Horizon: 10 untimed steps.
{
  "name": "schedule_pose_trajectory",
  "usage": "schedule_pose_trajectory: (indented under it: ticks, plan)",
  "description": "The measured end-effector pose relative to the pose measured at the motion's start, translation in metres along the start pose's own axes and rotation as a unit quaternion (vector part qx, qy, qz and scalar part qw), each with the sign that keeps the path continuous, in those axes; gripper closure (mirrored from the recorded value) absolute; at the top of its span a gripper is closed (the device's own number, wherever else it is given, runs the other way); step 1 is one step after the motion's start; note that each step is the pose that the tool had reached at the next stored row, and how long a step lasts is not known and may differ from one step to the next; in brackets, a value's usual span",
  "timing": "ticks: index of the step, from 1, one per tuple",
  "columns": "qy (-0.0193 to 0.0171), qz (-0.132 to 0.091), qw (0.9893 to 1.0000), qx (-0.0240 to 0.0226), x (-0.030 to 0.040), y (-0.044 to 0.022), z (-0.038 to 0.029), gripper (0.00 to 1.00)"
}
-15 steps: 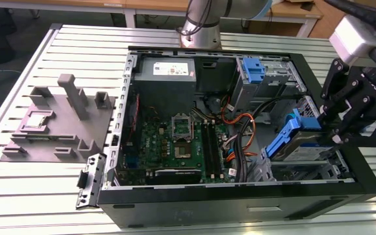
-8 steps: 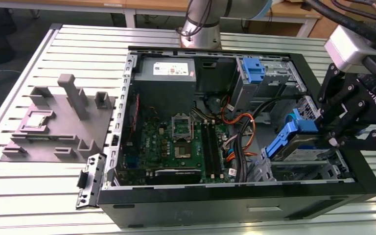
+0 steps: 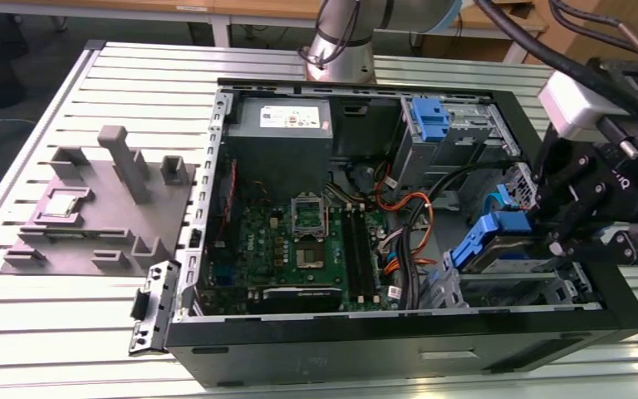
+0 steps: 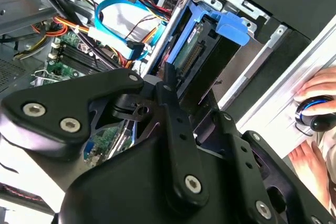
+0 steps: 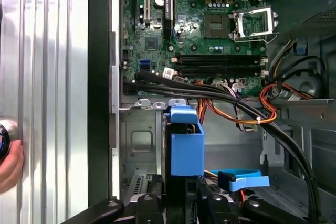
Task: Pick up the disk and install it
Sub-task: 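Insert the disk into the insertion slot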
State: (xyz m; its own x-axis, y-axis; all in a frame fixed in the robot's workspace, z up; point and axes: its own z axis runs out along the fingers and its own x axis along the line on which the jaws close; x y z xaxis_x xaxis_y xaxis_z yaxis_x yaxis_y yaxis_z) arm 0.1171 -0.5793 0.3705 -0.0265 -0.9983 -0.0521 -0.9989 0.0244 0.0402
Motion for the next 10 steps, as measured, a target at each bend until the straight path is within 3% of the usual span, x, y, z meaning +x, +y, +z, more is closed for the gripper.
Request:
schedule_pose_trajectory:
  ticks: [4, 10]
  plan:
    - [-0.0001, 0.0, 1.0, 0.0, 0.0003, -0.0003, 0.0071, 0.65]
    - [-0.0002, 0.0, 1.0, 0.0001, 0.0004, -0.0003, 0.0076, 0.65]
